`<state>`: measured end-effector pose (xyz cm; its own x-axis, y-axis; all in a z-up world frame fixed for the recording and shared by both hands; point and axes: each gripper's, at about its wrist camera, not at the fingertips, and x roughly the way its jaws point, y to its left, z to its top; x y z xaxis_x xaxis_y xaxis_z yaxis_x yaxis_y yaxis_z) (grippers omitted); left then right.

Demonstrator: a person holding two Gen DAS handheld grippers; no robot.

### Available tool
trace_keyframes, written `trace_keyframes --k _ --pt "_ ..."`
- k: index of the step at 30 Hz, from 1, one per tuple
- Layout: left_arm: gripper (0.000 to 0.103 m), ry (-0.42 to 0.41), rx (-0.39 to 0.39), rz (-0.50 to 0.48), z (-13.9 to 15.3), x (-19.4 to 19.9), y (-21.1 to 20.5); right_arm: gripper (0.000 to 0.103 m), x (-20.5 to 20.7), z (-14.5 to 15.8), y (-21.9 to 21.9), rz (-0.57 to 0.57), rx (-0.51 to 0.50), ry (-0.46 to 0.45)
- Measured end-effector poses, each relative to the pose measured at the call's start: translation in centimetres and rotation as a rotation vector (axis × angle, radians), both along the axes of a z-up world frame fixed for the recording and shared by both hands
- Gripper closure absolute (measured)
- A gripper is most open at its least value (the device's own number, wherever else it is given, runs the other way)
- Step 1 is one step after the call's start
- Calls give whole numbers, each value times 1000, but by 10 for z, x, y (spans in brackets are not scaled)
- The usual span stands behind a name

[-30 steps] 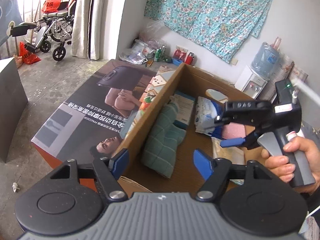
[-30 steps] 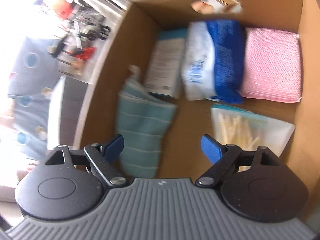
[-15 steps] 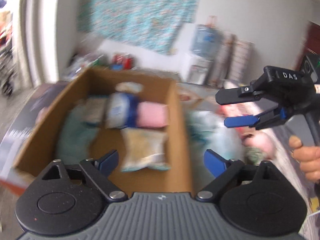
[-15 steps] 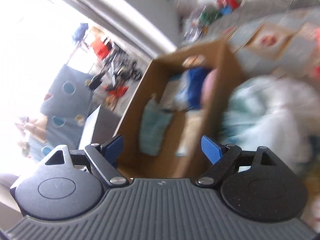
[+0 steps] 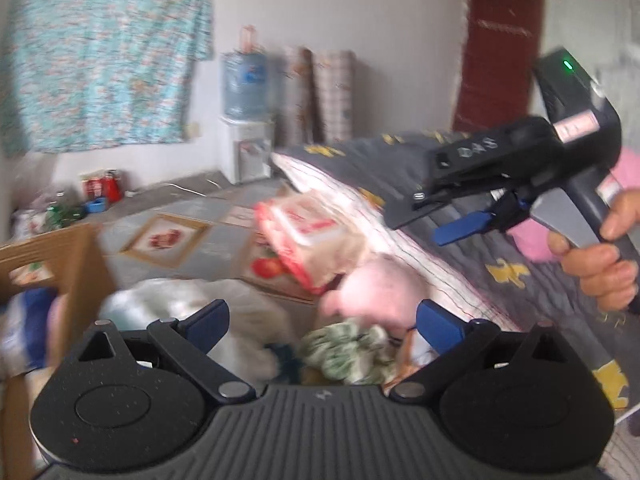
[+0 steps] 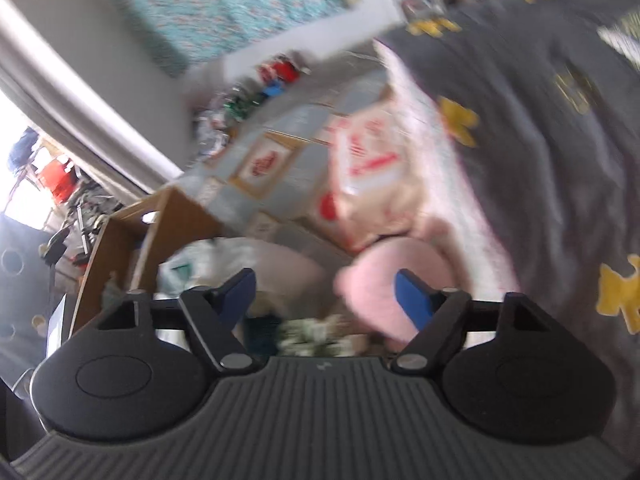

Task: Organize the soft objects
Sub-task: 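Move the open right gripper to the pink plush toy on the pile, then close the right gripper on the pink plush toy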

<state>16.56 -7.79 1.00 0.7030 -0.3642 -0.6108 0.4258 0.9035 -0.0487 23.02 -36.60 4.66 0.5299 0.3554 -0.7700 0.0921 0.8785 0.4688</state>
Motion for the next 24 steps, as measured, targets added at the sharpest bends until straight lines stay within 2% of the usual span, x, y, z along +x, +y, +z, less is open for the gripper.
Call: trace_keyframes --k 3,7,13,18,21,24 --pt "3 47 23 -59 -21 22 -29 40 19 -29 -7 -5 14 46" --pt "3 96 47 -102 -41 49 -53 46 42 -49 -15 -11 11 75" --pt "3 152 42 -94 -57 79 -71 54 78 -73 -20 -42 11 137" --pt "3 191 59 -71 -70 98 -82 55 100 -94 -19 -69 3 206" --pt "8 216 49 -45 -77 106 -83 56 106 -103 -16 -74 11 229" --pt "15 241 4 -45 -81 109 -80 65 109 -108 -13 -74 20 223"
